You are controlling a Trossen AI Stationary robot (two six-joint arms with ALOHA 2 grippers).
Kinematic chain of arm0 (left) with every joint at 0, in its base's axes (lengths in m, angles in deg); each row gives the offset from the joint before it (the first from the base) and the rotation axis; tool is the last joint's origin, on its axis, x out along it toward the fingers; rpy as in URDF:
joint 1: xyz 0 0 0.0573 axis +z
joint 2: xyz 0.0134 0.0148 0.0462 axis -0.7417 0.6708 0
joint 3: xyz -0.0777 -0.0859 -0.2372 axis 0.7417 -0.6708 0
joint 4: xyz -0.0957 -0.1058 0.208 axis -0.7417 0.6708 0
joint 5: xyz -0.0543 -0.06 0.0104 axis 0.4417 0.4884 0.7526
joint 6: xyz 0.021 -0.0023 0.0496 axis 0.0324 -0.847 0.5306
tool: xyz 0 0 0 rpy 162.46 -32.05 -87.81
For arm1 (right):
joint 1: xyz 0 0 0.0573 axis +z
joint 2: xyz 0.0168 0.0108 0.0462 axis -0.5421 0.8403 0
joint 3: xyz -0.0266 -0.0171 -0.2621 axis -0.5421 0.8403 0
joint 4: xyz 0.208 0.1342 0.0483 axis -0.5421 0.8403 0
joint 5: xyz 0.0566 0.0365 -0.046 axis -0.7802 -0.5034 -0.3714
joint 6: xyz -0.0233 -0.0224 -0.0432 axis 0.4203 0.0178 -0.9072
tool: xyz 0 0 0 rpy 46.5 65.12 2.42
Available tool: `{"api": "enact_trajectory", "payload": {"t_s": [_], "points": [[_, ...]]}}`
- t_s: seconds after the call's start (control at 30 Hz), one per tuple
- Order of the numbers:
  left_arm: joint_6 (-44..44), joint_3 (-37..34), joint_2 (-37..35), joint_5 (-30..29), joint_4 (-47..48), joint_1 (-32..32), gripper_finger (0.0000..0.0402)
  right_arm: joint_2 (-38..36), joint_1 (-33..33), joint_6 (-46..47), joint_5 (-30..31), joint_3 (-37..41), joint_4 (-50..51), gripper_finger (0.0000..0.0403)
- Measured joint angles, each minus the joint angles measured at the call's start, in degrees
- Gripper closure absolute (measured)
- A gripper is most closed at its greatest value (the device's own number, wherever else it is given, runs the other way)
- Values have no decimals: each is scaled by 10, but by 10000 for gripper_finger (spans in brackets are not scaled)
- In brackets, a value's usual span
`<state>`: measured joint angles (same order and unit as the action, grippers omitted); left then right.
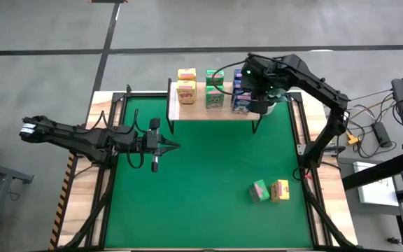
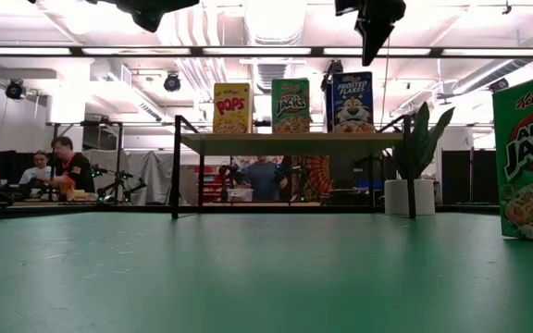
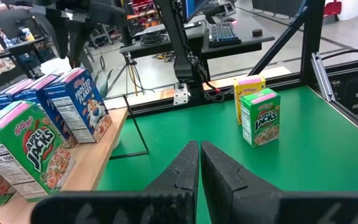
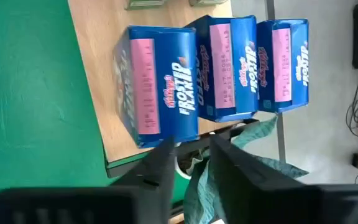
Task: Stack cereal on shelf
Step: Put the blue cereal box on the shelf aligned with the other blue cereal boxes
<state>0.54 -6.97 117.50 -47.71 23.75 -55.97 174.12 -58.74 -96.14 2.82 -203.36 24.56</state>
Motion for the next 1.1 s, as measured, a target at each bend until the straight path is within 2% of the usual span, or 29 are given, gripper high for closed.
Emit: {"api": "enact_trajectory", "payload": {"t_s": [0.13, 0.2, 0.37, 0.57, 0.8, 1.1], "points": [[0, 0, 0, 0, 0, 0, 402, -1, 0, 11, 10, 4, 0, 378], [0, 0, 0, 0, 0, 0, 402, -4, 0, 17, 23, 4, 0, 389], [0, 0, 0, 0, 0, 0, 402, -24, -4, 26, 0, 21, 0, 390], [10, 0, 0, 0, 0, 0, 402, -55, -11, 44, -5, 97, -2, 390], [10, 0, 0, 0, 0, 0, 402, -80, -17, 37, 2, 174, -77, 390], [10, 0, 0, 0, 1, 0, 402, -81, -17, 15, 20, 196, -131, 390]]}}
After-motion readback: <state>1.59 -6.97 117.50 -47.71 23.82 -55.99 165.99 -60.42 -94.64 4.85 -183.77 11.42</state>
